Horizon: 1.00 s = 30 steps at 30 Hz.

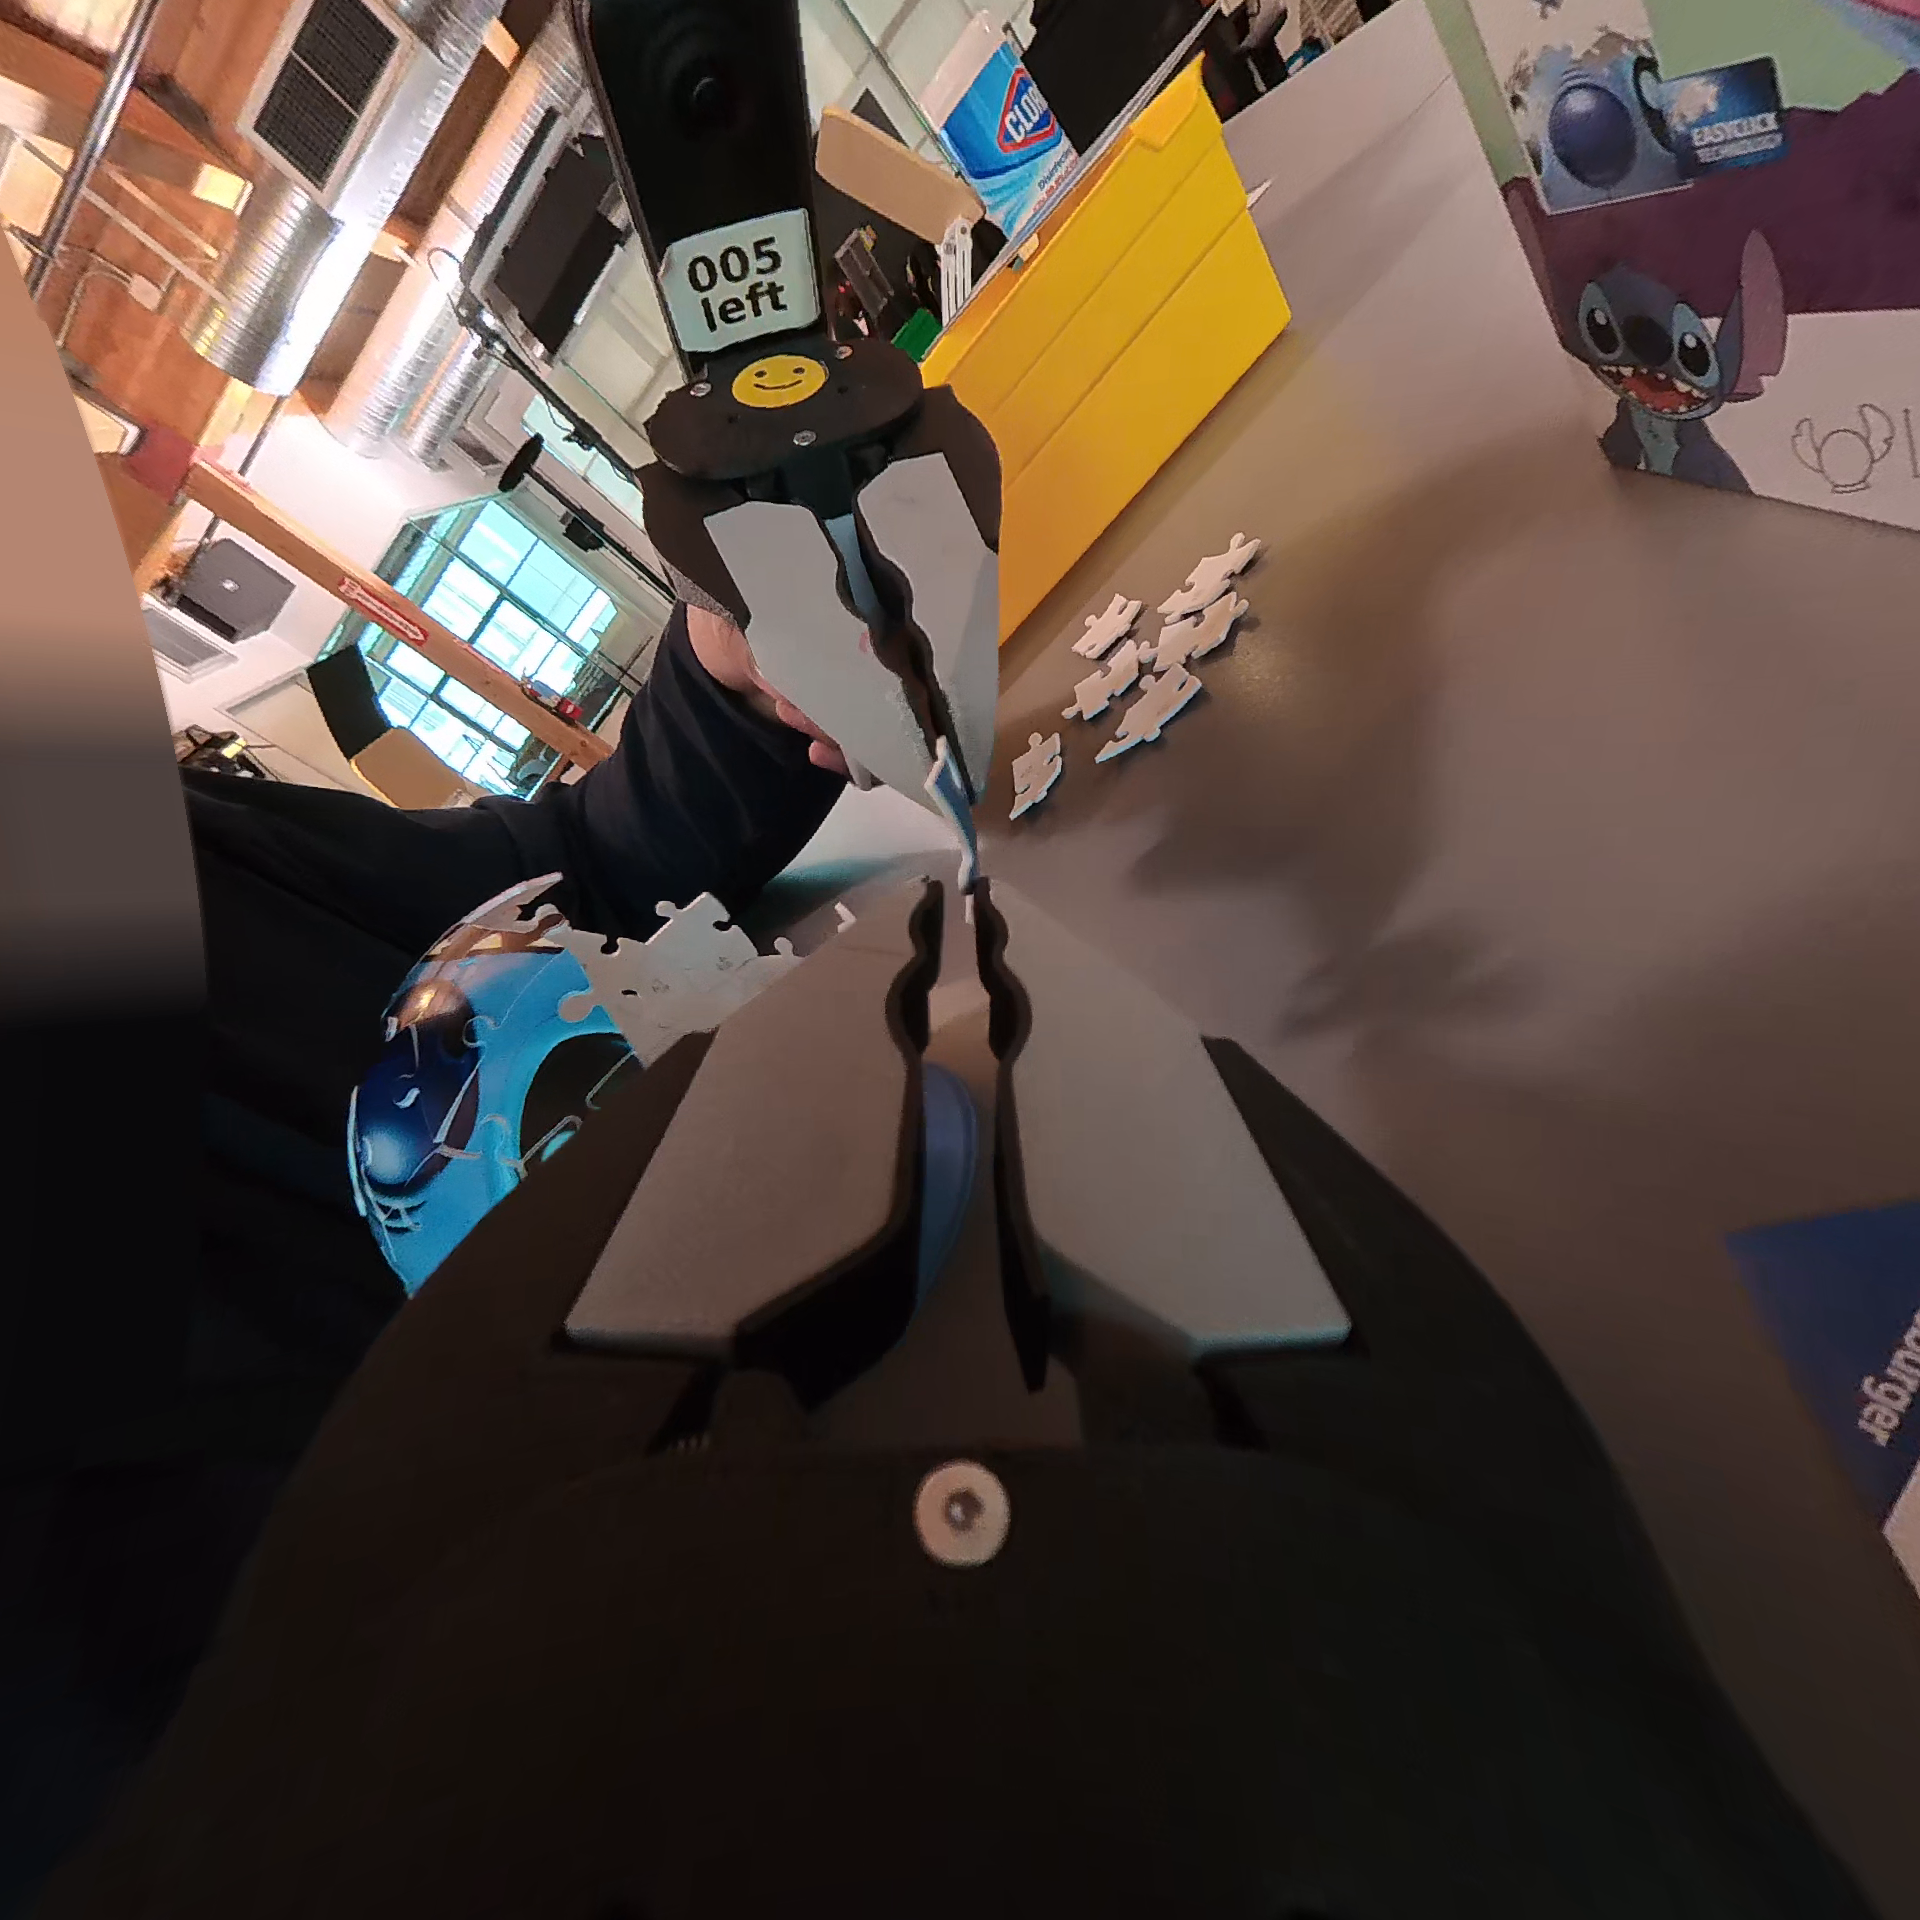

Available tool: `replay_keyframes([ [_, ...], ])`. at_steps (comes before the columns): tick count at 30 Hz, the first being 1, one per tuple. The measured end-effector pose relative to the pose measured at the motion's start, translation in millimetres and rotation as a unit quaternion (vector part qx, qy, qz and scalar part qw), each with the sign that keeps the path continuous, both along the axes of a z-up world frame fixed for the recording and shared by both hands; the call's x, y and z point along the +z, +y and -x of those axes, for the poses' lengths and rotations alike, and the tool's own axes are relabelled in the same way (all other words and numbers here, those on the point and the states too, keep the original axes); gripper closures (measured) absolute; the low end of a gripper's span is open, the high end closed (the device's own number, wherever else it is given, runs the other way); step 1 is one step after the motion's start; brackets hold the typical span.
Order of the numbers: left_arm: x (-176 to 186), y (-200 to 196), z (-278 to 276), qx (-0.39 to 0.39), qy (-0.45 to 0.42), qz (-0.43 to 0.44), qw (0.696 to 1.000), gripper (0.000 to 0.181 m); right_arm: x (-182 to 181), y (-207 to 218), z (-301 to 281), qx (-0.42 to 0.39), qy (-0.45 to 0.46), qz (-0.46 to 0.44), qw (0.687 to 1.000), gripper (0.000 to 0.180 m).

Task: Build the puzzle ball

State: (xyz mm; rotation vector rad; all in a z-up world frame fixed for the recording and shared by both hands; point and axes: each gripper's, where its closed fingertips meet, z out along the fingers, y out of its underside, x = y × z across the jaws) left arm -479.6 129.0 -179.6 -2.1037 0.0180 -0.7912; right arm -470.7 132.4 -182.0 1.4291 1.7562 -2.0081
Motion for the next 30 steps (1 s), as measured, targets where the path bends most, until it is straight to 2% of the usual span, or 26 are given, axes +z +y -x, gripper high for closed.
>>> replay_keyframes([
  [8,-8,0,-6,-0.010,-0.004,0.013,1.000,0.181,2,5,3,-0.020,0.018,-0.022,0.999,0.180],
  [21,-11,1,-15,-0.023,-0.008,0.016,1.000,0.181,10,7,2,-0.015,0.021,0.006,1.000,0.180],
  [27,-12,0,-18,-0.029,-0.010,0.021,0.999,0.181,10,-1,-2,0.011,0.019,0.019,1.000,0.169],
  [30,-14,-1,-22,-0.037,-0.006,0.025,0.999,0.181,6,-3,-1,0.006,0.023,-0.006,1.000,0.179],
])
